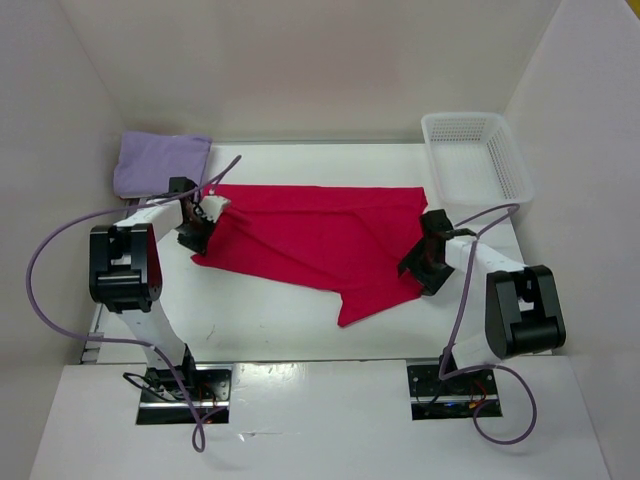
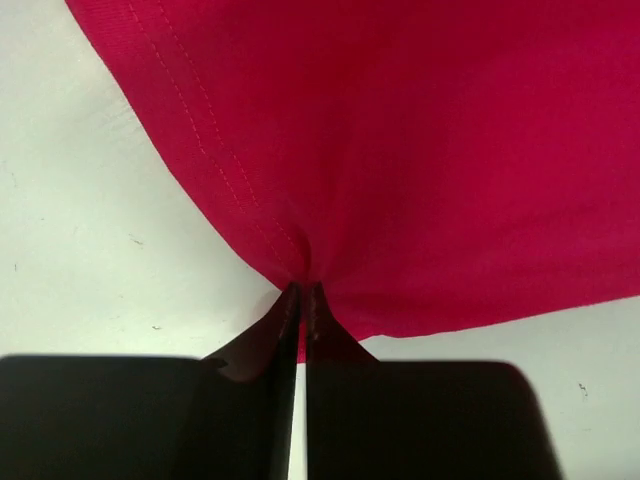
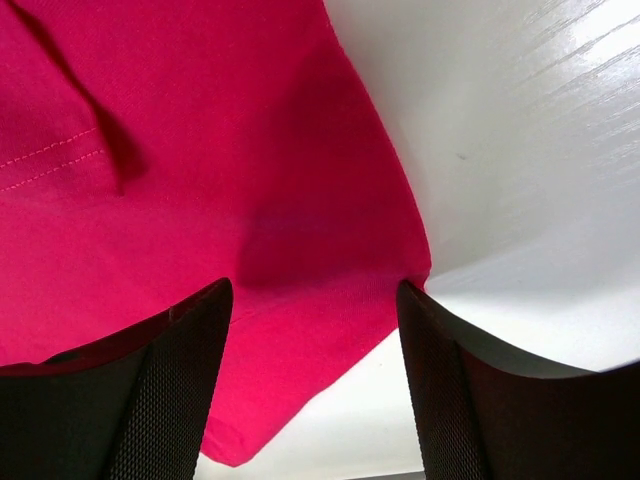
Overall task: Fold and stack the t-shirts
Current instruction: Fold the flattened tshirt in 1/3 of the way
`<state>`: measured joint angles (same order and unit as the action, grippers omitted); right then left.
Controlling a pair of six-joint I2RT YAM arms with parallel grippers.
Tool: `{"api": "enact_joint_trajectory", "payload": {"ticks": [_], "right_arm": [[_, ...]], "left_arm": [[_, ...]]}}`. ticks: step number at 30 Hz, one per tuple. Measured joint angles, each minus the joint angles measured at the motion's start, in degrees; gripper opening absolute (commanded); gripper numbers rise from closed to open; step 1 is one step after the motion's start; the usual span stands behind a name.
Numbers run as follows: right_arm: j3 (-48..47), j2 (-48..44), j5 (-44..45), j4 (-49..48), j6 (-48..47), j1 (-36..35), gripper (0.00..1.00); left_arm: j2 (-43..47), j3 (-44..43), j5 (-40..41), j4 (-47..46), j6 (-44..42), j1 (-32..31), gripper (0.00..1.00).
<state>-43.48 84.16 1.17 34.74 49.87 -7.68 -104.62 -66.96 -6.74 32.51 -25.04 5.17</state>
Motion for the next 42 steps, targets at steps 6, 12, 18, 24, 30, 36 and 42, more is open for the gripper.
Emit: {"api": "enact_joint_trajectory", "payload": {"ticks": [6, 12, 18, 24, 30, 36, 42], "right_arm": [[-0.07, -0.22, -0.28, 0.26, 0.02, 0.24, 0.7], [0.68, -5.55, 1.05, 0.81, 1.92, 0.22, 0.7], [0.7, -11.93, 4.04, 2.54, 4.96, 0.22, 0.8], [2.16, -10.95, 5.49, 2.73, 7.1, 0.22, 0.87], [3.43, -4.28, 5.16, 2.03, 7.1, -0.15, 0.47], [2.21, -2.21, 3.17, 1.7, 4.85, -0.35, 0.0], [-11.93, 4.07, 2.12, 5.03, -0.35, -3.08, 0.11]], "left_arm": [[0.87, 0.9, -0.66, 0.42, -1.42, 0.0, 0.0], [6.34, 7.23, 1.79, 8.74, -4.15, -0.02, 0.0], [7.21, 10.12, 5.22, 15.37, -5.16, 0.0, 0.06], [7.23, 10.51, 6.25, 17.0, -5.09, 0.0, 0.19], [7.23, 10.67, 7.19, 17.03, -5.07, 0.0, 0.19], [7.23, 10.71, 7.61, 17.05, -5.07, 0.0, 0.19], [7.1, 7.39, 7.34, 18.21, -4.98, 0.0, 0.21]]}}
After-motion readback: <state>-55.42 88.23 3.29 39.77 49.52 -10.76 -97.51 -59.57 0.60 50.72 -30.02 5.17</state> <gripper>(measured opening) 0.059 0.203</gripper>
